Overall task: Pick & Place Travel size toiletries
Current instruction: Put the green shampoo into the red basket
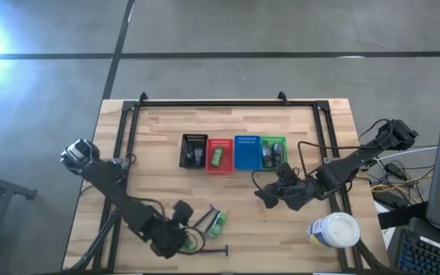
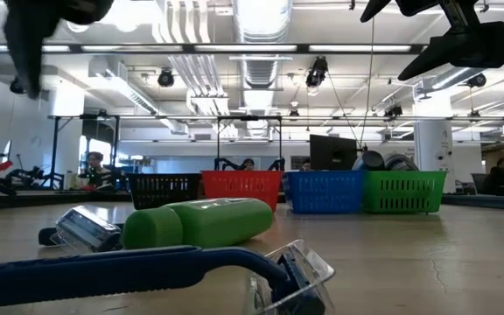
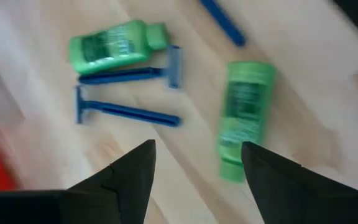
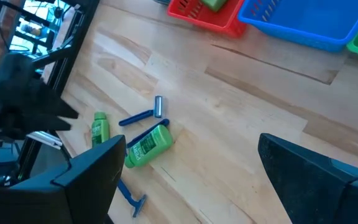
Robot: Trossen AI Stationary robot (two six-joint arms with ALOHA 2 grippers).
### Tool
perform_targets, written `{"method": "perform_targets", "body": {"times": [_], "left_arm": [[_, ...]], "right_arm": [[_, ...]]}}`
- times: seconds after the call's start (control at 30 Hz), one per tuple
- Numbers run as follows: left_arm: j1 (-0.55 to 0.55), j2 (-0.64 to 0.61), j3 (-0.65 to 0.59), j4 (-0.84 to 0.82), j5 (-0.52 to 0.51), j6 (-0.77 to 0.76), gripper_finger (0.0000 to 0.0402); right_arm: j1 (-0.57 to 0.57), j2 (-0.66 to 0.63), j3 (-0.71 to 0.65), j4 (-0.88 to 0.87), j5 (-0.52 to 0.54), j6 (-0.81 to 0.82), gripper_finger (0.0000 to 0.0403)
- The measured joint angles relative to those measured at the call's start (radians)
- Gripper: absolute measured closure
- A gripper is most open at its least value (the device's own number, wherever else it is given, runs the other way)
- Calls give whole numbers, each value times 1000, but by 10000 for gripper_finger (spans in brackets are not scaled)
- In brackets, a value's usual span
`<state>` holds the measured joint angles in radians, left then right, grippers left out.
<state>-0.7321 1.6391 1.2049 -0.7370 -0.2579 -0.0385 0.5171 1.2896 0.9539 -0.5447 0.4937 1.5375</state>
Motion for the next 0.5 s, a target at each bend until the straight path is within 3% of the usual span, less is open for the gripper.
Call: {"method": "perform_targets", "body": {"times": [0.33, 0.5], "left_arm": [[21, 83, -32, 107, 192, -84, 155], [34, 97, -52, 106, 197, -99, 134]], "right_arm": [[-1, 0, 1, 1, -23, 7, 39], [-1, 0, 1, 1, -25, 8, 39]]}}
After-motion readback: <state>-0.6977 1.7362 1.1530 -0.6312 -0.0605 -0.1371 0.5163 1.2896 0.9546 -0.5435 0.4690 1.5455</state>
